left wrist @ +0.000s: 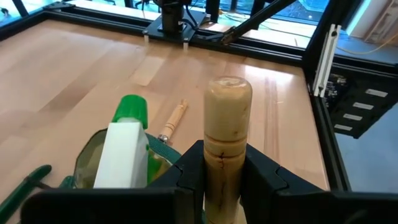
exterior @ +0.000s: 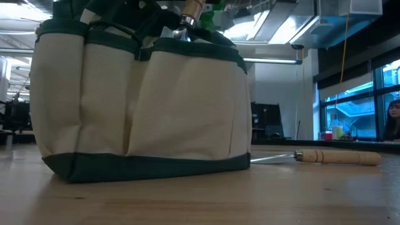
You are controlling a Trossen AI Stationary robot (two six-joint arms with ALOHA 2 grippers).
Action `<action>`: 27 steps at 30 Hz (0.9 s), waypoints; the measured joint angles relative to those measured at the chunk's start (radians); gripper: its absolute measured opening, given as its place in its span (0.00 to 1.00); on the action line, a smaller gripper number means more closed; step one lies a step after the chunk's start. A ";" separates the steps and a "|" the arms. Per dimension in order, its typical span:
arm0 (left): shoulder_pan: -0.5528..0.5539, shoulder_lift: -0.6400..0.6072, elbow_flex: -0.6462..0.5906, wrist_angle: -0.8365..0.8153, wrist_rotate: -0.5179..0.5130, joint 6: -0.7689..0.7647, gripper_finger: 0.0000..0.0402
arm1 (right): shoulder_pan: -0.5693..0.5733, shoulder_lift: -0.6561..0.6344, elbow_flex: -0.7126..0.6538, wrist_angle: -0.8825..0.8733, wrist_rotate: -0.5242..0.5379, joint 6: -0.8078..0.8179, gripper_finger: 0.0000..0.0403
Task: Pick & Place Garden tools in Gardening bag
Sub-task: Put the trowel into the gardening bag
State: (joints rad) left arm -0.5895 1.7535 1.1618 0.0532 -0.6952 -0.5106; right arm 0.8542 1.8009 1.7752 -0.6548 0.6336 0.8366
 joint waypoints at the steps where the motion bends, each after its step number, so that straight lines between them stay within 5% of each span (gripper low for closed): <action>1: -0.002 0.000 0.000 0.000 0.003 0.000 0.16 | 0.000 0.009 0.000 0.000 -0.026 0.006 0.46; 27: -0.047 0.001 0.000 0.010 -0.088 -0.071 0.16 | -0.028 0.151 -0.001 0.001 0.301 0.321 0.46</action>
State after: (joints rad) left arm -0.6361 1.7542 1.1614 0.0630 -0.7834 -0.5816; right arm 0.8261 1.9514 1.7744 -0.6540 0.9350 1.1575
